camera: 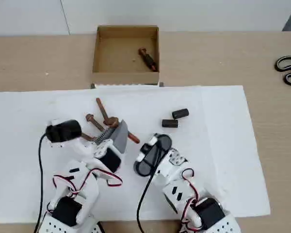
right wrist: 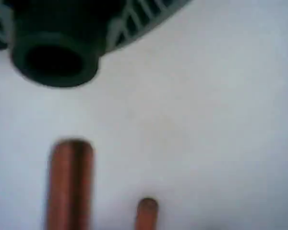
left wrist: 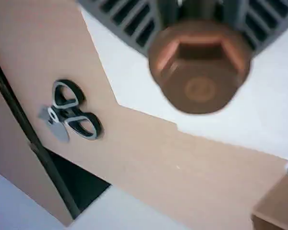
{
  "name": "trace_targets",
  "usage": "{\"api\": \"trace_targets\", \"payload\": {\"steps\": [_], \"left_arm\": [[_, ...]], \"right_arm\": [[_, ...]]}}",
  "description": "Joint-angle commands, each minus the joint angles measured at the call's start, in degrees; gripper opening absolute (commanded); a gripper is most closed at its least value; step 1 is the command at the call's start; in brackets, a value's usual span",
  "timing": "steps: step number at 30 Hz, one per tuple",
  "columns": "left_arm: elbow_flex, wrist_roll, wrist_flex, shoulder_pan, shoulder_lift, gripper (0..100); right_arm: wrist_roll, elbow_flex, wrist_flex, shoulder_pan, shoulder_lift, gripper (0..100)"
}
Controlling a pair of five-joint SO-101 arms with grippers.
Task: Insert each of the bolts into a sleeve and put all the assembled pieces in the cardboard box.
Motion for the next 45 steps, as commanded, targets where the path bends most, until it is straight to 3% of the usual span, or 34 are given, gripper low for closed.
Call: {"api": "trace_targets", "payload": {"steps": [1, 22, 28, 33, 45], "left_arm": [[0.6, 0.4, -1.9, 2.6, -2.1, 0], [1.5, -1.9, -1.3, 4.0, -3.0, 0], [0.5, -2.1, 4.5, 9.1, -3.0, 0], [0.4, -2.2, 7.0, 9.1, -3.0, 0], [0.3, -5.7, 5.2, -0.5, -3.0, 0]], "right_arm": [[0.5, -0.4, -2.9, -2.3, -0.6, 0.3], [0.6, -0.4, -2.7, -0.9, -0.5, 0.3], [0.6, -0.5, -2.7, -0.9, -0.5, 0.3], [0.6, -0.6, -2.7, -0.8, -0.5, 0.3], [0.6, -0.4, -2.7, -0.8, -0.5, 0.3]]}}
